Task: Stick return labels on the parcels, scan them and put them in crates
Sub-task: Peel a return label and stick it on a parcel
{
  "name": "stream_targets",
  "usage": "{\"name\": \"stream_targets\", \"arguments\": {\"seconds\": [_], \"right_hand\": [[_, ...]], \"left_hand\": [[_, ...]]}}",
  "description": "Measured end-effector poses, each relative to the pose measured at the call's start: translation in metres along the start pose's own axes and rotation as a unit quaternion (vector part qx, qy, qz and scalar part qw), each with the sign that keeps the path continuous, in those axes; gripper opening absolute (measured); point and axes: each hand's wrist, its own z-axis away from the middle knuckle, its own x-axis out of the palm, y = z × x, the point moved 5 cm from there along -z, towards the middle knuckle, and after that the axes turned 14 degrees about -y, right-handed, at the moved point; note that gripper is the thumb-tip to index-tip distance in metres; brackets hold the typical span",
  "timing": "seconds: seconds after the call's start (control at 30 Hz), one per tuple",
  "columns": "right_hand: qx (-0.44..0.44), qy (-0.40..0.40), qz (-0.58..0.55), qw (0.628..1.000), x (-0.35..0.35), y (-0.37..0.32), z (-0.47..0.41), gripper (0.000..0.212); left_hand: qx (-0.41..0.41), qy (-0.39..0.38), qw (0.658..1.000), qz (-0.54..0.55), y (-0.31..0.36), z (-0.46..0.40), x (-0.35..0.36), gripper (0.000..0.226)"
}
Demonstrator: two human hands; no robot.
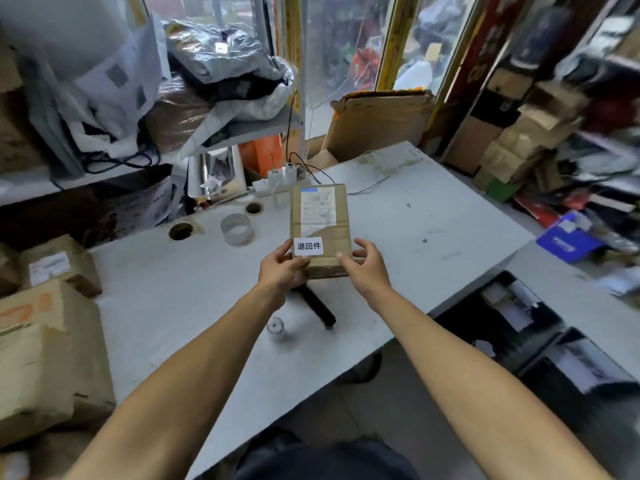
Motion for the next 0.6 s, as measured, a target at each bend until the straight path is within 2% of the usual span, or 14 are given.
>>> {"name": "stream_targets", "arguments": {"seconds": [0.13,0.23,0.47,0.6], "right_hand": [[0.015,0.059,-0.029,0.998,-0.071,0.026,0.02,0.064],[0.035,0.099,-0.078,0.991,-0.127,0.059,0.044,0.076],[0.089,0.173,-0.142,0.971,-0.26,0.157,0.106,0.029],[0.116,0.215,-0.165,0.956,-0.322,0.2,0.142,0.019]], "left_hand": [[-0.004,-0.063,0.998,-0.029,-0.008,-0.016,0.073,0.058],[-0.02,-0.104,0.993,-0.045,-0.023,-0.03,0.133,0.059],[-0.066,-0.182,0.978,-0.077,-0.081,-0.048,0.28,0.064],[-0.108,-0.227,0.964,-0.087,-0.122,-0.052,0.351,0.057]]}}
